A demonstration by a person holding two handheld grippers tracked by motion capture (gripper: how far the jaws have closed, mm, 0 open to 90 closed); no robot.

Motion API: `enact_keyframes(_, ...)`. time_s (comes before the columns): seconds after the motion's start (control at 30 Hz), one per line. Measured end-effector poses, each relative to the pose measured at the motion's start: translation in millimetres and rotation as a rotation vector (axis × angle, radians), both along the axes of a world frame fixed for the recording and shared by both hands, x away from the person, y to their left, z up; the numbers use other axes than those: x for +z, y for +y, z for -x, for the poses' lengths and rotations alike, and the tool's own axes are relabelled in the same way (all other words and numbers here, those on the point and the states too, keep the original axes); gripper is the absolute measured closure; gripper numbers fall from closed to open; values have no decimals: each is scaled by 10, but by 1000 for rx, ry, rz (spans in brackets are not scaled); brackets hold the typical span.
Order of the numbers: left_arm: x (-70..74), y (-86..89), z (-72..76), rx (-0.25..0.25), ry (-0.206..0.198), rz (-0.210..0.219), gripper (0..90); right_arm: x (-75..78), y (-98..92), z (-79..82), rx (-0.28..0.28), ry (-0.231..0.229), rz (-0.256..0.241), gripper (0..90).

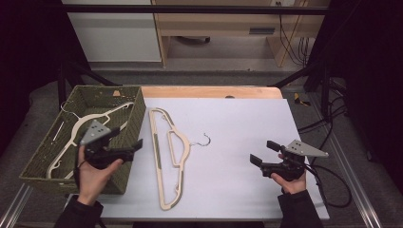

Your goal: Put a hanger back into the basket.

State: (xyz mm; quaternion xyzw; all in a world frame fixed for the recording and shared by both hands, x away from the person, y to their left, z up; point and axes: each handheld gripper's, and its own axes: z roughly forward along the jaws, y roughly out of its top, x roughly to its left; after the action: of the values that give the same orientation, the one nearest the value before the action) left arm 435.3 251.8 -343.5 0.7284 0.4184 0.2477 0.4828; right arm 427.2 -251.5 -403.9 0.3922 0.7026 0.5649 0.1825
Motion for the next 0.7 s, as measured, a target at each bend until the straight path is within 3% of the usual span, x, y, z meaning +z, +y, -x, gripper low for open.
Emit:
enact_keyframes(0.27,-335,-464,69,-56,56,1,97,4,7,8,-1,0,2,100)
enact_keyframes(0.5,-689,-797,61,-88,139,-77,115,3,10,8,-2,-3,3,100)
enact_keyframes(0.7,-951,-1013,33,-95,226,-130,184,-12,36,7,4,5,11,100)
